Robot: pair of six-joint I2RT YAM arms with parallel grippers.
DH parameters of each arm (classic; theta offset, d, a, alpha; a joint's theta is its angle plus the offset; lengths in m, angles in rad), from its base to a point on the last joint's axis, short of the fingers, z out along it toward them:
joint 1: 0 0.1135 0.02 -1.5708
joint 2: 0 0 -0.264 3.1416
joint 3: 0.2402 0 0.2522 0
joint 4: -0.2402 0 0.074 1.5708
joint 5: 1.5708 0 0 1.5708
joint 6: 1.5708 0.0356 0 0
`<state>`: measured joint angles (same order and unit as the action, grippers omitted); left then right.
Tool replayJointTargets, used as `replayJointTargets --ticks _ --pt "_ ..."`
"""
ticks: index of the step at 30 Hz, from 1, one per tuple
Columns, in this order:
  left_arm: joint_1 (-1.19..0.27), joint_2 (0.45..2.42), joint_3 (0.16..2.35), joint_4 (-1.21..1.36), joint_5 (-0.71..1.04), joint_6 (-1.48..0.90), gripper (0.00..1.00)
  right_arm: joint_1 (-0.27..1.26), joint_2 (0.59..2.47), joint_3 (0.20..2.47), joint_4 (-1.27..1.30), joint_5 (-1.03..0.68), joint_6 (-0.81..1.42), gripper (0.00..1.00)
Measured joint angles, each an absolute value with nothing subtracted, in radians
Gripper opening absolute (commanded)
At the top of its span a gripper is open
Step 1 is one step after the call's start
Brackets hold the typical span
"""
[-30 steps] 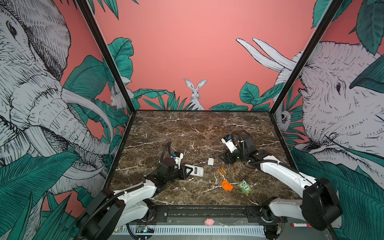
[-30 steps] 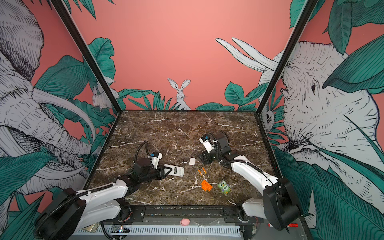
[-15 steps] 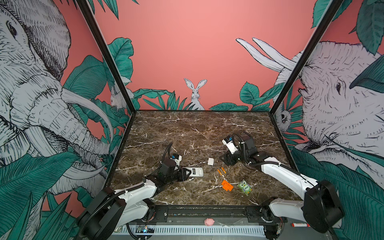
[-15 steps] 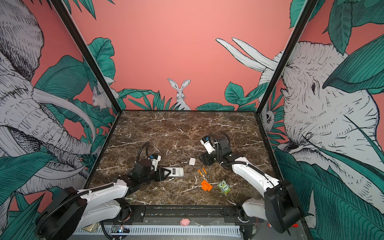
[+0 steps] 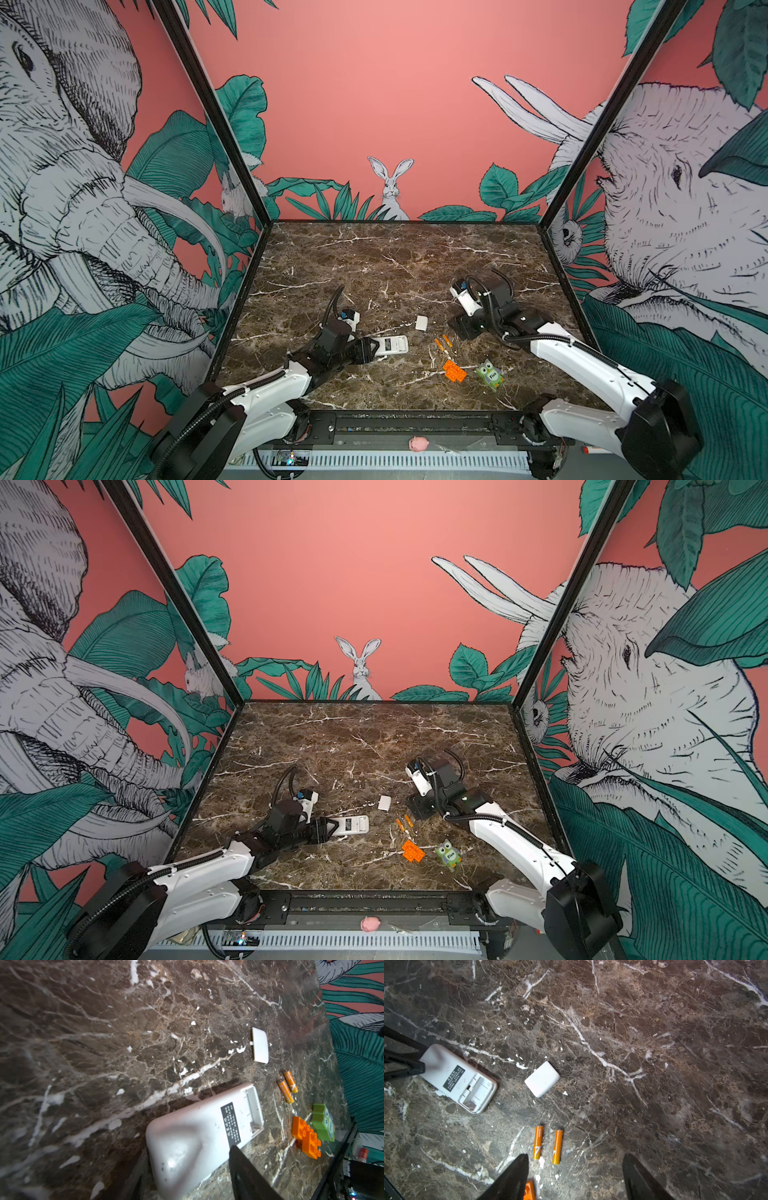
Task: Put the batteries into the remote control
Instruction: 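Hold the opened remote with the left gripper while the right gripper withdraws, then move the open right gripper down over the two orange batteries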
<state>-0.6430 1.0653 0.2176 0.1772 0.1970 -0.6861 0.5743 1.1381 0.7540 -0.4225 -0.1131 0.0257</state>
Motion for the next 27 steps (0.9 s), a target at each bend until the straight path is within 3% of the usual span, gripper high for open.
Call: replayJointTargets --ticks 16,27 --pt "-0.643 1.075 0.25 0.098 0.208 -0.62 0.55 0.665 1.085 0.794 -0.6 0.05 0.038 0.71" --pt "-0.643 1.109 0.288 0.051 0.235 -0.609 0.49 0.67 1.254 0.857 -0.574 0.046 0.012 0.7"
